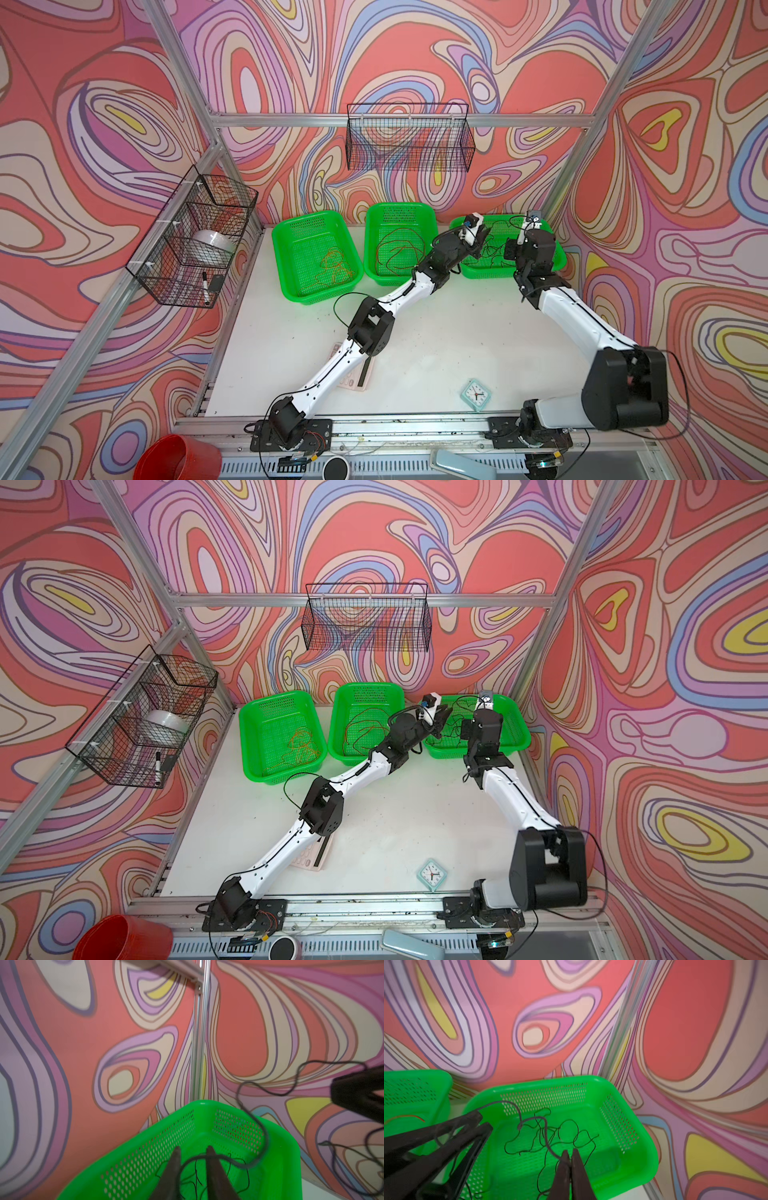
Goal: Untangle and sort cables by color
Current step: Place the cable into the container.
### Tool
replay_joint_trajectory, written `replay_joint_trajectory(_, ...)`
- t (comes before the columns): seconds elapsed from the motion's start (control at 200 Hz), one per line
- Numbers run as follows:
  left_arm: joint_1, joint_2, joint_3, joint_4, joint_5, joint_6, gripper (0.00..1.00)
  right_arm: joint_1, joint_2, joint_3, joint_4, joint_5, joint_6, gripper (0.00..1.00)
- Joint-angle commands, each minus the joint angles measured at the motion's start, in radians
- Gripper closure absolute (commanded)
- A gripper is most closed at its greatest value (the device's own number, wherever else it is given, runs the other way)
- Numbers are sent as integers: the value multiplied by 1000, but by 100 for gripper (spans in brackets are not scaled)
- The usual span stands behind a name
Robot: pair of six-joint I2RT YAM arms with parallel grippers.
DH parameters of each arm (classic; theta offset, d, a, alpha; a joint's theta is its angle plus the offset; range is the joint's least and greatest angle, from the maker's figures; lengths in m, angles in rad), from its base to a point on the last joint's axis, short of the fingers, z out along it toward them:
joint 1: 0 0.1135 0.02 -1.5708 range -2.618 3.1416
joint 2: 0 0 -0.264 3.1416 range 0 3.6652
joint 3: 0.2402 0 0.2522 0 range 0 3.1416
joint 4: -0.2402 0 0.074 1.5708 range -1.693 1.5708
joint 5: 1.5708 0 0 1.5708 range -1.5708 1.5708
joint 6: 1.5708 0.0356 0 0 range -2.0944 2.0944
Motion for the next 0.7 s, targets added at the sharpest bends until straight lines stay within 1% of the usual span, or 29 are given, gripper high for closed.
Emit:
replay_joint_trajectory(0.0, -16, 10, -7, -5, -52, -37, 24, -33, 116, 48, 51, -29, 85, 89)
replay_joint_trajectory(0.035, -17, -6, -33, -12, -65, -40, 12, -45, 157, 89, 12, -60, 100, 83)
replay_joint_trajectory(0.055, -16, -23, -47, -13, -67, -37, 2, -53, 183, 115, -4, -71, 108, 79)
replay_joint_trajectory(0.07, -17, -42, -58, -15, -71, -33, 0, -57, 200, 134, -13, -81, 111, 76)
replay_joint_trajectory(0.135, -16, -83, -86, -51, -95, -13, 0, -72, 262, 222, -64, -115, 126, 69)
replay_joint_trajectory(0.225, -12, -151, -150, -95, -119, 10, 0, -102, 347, 329, -117, -146, 174, 64)
replay_joint_trajectory(0.315, -6, -232, -237, -113, -126, 19, 0, -119, 430, 470, -223, -178, 183, 52)
replay_joint_trajectory(0.376, -3, -285, -277, -144, -122, 28, 0, -120, 460, 523, -247, -200, 169, 38)
replay_joint_trajectory(0.416, -1, -315, -294, -172, -118, 35, 0, -123, 483, 565, -284, -203, 166, 31)
replay_joint_trajectory(0.441, -1, -336, -306, -184, -117, 40, 0, -125, 502, 603, -319, -212, 165, 29)
replay_joint_trajectory(0.511, 1, -395, -338, -226, -117, 50, 0, -131, 538, 697, -416, -234, 168, 26)
replay_joint_trajectory(0.561, 0, -448, -390, -233, -114, 59, 0, -131, 520, 691, -414, -270, 169, 25)
replay_joint_trajectory(0.626, 2, -543, -493, -223, -116, 60, 0, -130, 451, 609, -351, -328, 174, 19)
replay_joint_trajectory(0.656, 6, -594, -559, -210, -115, 60, 0, -129, 413, 556, -322, -359, 182, 15)
replay_joint_trajectory(0.691, 11, -660, -639, -203, -123, 54, 0, -130, 369, 501, -307, -385, 187, 5)
